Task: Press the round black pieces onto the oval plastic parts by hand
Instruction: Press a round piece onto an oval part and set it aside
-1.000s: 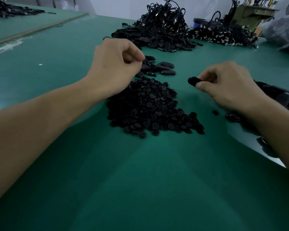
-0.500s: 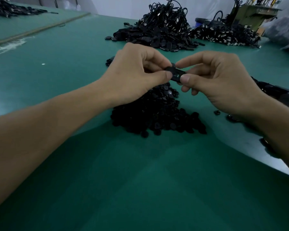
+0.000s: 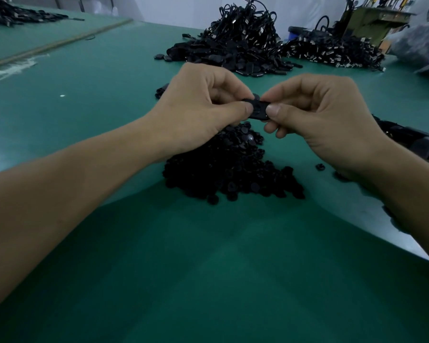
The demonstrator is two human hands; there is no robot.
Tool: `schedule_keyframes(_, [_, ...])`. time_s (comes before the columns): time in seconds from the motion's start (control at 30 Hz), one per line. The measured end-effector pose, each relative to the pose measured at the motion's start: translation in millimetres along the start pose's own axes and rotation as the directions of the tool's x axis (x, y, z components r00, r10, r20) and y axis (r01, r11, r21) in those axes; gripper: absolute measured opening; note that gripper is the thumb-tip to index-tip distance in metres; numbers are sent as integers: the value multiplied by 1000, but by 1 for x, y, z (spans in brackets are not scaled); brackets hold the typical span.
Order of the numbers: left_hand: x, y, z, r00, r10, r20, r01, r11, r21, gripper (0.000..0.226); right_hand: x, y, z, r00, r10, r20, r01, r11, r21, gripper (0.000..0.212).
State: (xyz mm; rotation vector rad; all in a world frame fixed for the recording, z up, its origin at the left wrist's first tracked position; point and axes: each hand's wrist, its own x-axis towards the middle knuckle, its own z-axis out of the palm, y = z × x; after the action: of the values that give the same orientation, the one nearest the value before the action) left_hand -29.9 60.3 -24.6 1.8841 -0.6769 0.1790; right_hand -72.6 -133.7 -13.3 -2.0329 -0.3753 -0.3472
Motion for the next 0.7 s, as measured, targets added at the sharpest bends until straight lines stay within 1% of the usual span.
schedule_keyframes(0.1, [0,0,0,1000,11,19,-12,999,44,13,0,-2,1,999,-11,-45,14,999,50,18])
schedule_keyframes(0.2, [-1,3,2,997,45,61,-47,998,34,19,-1,-5,2,993,-38,-111,51,992,113,27])
schedule_keyframes(0.3, [-3,6,3,996,80,37,-78,996,-42,16,-2,-7,5,990,-55,-133,75,985,154,30])
schedule_keyframes(0.37, [-3,8,2,997,72,8,-71,996,-57,12,-1,-6,5,990,-50,-134,76,976,203,29])
schedule_keyframes(0.4, [-3,7,1,998,57,-10,-57,997,-54,9,-1,-5,5,991,-42,-130,66,979,191,28])
schedule_keyframes(0.43, [-3,7,0,999,40,-30,-42,998,-46,6,-1,-4,4,992,-38,-123,52,992,117,26])
schedule_keyframes(0.47, [-2,6,-1,998,25,-51,-27,999,-34,3,0,0,4,993,-39,-109,36,999,-23,24])
schedule_keyframes(0.5, [-2,5,-1,997,15,-75,-16,1000,-19,1,1,4,3,996,-36,-83,20,981,-192,21])
schedule_keyframes(0.53, [0,4,-1,995,12,-101,-12,1000,-1,3,1,8,3,998,-24,-51,5,942,-335,17])
schedule_keyframes(0.57, [1,3,-1,992,14,-126,-13,1000,12,5,2,12,3,1000,-10,-23,-1,904,-428,11])
schedule_keyframes(0.63, [2,3,-2,985,25,-168,-23,1000,14,5,3,17,2,1000,9,12,-2,855,-519,7])
schedule_keyframes(0.7, [2,3,-3,980,25,-196,-24,1000,9,5,4,19,1,999,29,37,-4,832,-555,4])
